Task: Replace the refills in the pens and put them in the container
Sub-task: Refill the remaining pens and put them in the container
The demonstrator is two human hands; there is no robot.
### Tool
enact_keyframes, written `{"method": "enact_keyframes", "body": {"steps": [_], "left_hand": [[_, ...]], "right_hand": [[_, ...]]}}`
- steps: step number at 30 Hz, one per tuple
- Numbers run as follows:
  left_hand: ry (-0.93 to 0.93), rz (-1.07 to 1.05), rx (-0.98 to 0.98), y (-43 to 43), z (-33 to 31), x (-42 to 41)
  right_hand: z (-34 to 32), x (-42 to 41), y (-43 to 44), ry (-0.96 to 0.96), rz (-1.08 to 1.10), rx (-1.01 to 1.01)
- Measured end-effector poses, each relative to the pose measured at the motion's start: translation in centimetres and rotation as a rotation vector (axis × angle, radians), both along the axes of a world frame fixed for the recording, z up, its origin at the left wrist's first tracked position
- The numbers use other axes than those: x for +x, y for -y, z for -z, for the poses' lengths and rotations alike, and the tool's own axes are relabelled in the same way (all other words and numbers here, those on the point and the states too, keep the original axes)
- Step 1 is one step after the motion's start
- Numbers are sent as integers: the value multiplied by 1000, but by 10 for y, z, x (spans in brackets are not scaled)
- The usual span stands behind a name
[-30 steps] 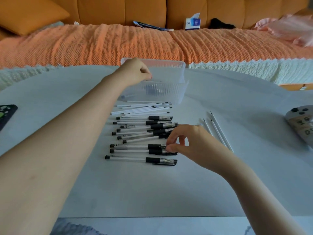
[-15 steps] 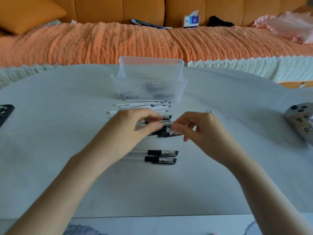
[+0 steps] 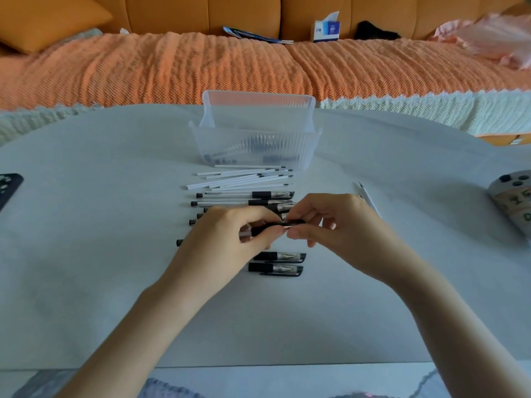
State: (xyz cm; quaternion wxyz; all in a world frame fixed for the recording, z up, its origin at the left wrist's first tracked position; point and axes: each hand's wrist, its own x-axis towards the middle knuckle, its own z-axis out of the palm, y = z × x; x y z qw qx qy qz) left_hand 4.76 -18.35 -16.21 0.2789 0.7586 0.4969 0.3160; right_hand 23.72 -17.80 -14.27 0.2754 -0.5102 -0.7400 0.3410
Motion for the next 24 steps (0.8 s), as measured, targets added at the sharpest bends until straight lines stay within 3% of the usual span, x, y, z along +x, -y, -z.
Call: {"method": "enact_keyframes", "body": {"steps": [7,11,17,24], "left_hand": [[-139,-113,32,0,-2,-4],[-241,-107,28,0,-4,-8],[-228,-130,32,-8,-1,-19],[-152,-69,90,-7,1,-14]], "right_hand": [[1,-1,0,-3,25,22],[4,3,-1,167,62,41],[9,3,-1,362,-16,35],[8,1,-3,250,42,77]]}}
